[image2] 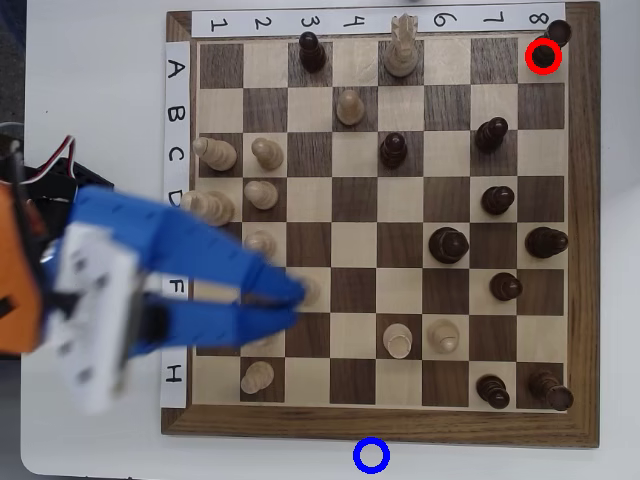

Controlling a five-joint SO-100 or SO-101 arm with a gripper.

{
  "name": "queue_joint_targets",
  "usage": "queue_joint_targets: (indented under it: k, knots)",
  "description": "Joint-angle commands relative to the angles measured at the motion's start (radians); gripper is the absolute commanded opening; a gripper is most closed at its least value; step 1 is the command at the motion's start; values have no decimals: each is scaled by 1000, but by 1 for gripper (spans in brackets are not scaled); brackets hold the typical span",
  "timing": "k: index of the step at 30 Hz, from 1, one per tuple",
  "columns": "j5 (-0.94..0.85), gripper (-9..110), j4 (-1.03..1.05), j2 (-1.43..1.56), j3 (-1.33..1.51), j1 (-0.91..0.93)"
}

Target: Move the piece to destination

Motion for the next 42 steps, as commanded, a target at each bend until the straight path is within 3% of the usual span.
queue_joint_targets:
  k: [1, 4, 15, 28, 42]
  knots:
    - [160, 0, -146, -95, -64, -179]
    - [94, 0, -167, -152, -58, -225]
    - [241, 0, -356, -373, -78, -310]
    - [195, 2, -491, -703, -440, -431]
    - [155, 4, -799, -824, -403, -503]
